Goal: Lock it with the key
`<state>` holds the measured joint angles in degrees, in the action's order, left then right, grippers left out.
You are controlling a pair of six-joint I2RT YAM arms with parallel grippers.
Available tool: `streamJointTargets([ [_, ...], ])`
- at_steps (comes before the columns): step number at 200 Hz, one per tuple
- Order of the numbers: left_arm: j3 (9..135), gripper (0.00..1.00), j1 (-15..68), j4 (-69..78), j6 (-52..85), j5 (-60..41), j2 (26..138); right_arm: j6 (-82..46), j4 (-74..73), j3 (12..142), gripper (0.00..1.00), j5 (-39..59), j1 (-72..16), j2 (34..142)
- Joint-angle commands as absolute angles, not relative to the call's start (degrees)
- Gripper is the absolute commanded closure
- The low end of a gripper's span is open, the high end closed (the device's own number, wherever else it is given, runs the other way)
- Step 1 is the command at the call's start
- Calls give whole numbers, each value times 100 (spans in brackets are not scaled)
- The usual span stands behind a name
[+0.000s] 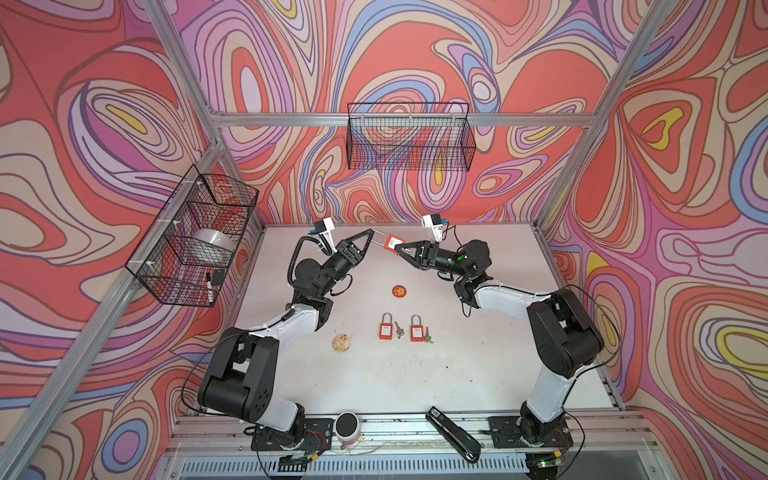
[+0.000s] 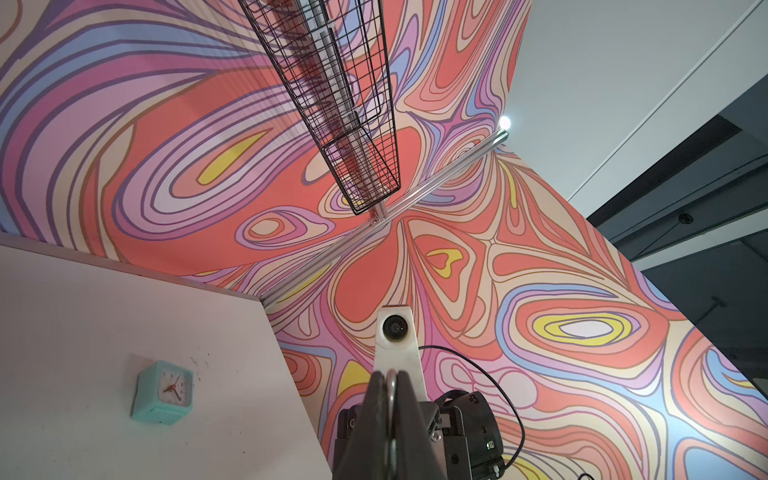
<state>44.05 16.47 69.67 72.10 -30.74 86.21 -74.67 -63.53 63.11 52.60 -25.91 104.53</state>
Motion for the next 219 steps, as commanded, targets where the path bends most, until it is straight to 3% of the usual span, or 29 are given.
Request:
streamJointTargets([
  [1,4466,100,1906,7233,7173,-3432,8657,-7734,-6766,6587,100,5381,-2688,10584],
  [29,4465,100,1908,7212,7240,-3410,8628,-7470,-6722,6521,100,5349,-2687,10502],
  [84,4459,100,1913,6909,7159,-3401,8394,-4770,-3681,6369,100,4782,-2681,9575],
  [107,4411,100,1931,7089,7272,-3368,8446,-5193,-4076,6379,100,4873,-2681,9641],
  [160,4402,100,2014,7424,7341,-3447,8704,-7258,-6542,6466,100,5344,-2685,10317],
  [210,4412,100,2025,7294,7223,-3532,8665,-7035,-6191,6453,100,5365,-2681,10282],
  [219,4380,96,2022,7280,7208,-3509,8640,-6851,-5939,6421,100,5291,-2680,10221],
])
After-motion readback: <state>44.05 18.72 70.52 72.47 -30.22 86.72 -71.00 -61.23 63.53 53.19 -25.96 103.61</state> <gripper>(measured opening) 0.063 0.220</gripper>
